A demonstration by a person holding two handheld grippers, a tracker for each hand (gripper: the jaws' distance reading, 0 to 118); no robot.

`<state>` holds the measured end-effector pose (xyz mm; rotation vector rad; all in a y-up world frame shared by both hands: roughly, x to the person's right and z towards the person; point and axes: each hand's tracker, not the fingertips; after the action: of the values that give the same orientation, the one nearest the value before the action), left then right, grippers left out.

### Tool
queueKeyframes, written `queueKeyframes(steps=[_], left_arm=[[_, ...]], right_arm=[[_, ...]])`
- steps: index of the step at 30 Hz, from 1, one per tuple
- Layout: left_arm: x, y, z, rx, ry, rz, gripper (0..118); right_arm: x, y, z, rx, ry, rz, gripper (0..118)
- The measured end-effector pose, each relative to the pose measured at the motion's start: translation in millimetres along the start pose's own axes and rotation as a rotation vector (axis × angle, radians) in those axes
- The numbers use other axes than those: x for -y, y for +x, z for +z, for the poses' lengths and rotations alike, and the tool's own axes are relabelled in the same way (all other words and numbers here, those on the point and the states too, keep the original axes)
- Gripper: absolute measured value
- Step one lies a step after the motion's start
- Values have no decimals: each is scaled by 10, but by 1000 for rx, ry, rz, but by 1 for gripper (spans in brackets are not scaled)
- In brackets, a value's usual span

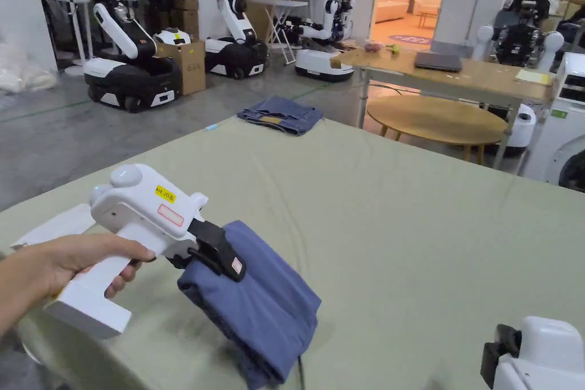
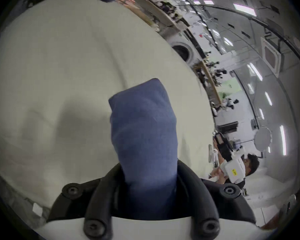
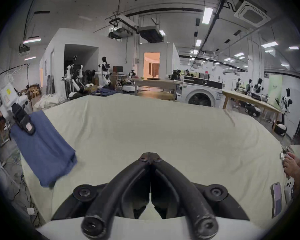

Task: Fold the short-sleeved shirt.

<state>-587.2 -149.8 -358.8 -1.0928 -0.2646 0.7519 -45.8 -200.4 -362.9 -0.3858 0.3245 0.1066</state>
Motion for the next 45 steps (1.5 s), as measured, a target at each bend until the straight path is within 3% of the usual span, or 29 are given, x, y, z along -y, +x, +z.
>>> queueKeyframes(steps=[8,13,18,20,22,24,28,31,35,36,39,42,45], left_arm=[[-437,-586,582,-192,-13,94,19],[-624,-757,659,-485,-17,63,19],[-618,-922,448,-514,-60,25,19],[-525,-854,406,-556,-67,22,27],[-490,-818,426,-621,-65,15,48],[-427,-683,516,-690,-47,-24,51],[-378,-509,800,-681,47,-22,51],[-214,-270,783,-644,113,-112,51],[112,121,421,-597,129,-241,51],[-153,-149,329,-604,160,-274,51],[49,60,-6,-623,292,-317,50],[320,481,-310,-476,406,-359,50],[639,841,-721,-428,504,-461,50]], right_arm=[[-3,-314,-227,-51,-39,19,0],[17,-381,-297,-80,-79,-3,0],[43,-416,-366,-82,-97,3,0],[55,-412,-396,-85,-106,-3,0],[55,-399,-407,-81,-108,3,0],[48,-384,-391,-80,-108,8,0],[39,-319,-414,-74,-107,16,0],[36,-280,-398,-72,-105,5,0],[45,-160,-416,-62,-104,-6,0],[50,-104,-428,-58,-103,-10,0],[69,38,-383,-37,-98,-38,0],[90,193,-343,-9,-95,-48,0],[74,335,-266,21,-90,-58,0]])
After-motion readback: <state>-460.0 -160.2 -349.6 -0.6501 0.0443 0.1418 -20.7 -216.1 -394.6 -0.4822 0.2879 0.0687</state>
